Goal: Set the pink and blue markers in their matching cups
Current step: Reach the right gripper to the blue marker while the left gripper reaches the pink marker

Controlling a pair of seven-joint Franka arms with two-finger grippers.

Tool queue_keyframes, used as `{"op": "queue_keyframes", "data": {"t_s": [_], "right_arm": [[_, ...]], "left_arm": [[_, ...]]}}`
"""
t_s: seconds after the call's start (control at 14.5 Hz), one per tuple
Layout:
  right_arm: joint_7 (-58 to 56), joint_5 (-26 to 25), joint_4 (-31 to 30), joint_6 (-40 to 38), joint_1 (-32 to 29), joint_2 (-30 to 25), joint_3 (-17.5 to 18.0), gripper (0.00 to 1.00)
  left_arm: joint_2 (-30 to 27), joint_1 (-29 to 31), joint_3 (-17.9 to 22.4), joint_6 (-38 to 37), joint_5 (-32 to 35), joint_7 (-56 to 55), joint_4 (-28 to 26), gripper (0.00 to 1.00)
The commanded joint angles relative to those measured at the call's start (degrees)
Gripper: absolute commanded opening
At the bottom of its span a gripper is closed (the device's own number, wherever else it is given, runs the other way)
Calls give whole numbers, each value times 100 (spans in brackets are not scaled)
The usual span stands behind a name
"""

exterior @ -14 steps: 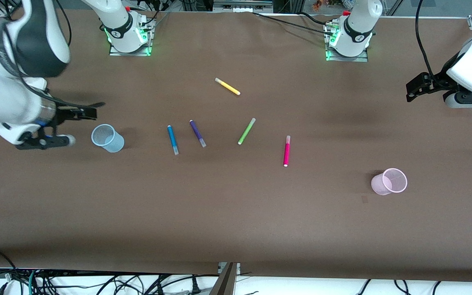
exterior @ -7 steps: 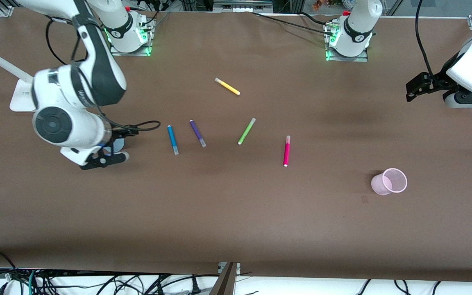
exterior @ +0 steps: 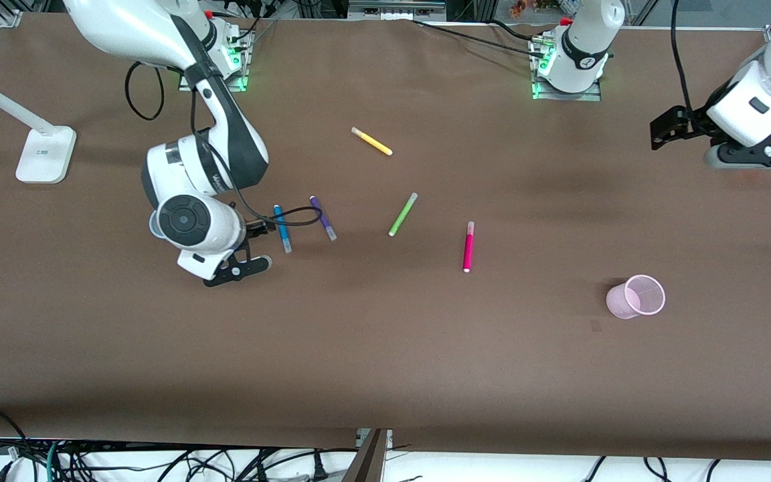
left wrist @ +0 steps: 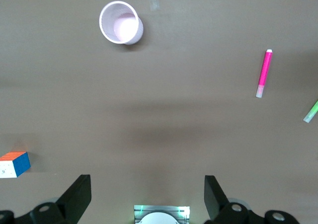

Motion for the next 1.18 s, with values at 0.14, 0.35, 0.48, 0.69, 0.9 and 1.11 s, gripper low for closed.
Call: {"op": "queue_keyframes", "data": {"t_s": [0.14,0.35,0.48,0.69,0.9,1.11], "right_arm": [[53,123,-467,733,303,173,-33,100],[378,124,-765,1233,330,235,-33,100],[396,132,-1002,1602,348,244,-15,100],[510,273,-1372,2209,383,296,3,100],[546,282,-1452,2439,427,358,3,100],[554,282,-1461,2606,462,428,3,88]], "left_arm": [[1102,-39,-419,109,-101,15,168,100],[1691,-39,-684,540,-109,-282,150,100],[2008,-47,-842,1005,-109,-345,107,100],[2474,-292,-948,1586,-101,-905,36,100],[2747,-653,-939,2209,-66,-1337,-104,100],[2897,-917,-930,3656,-13,-1373,-779,100]]}}
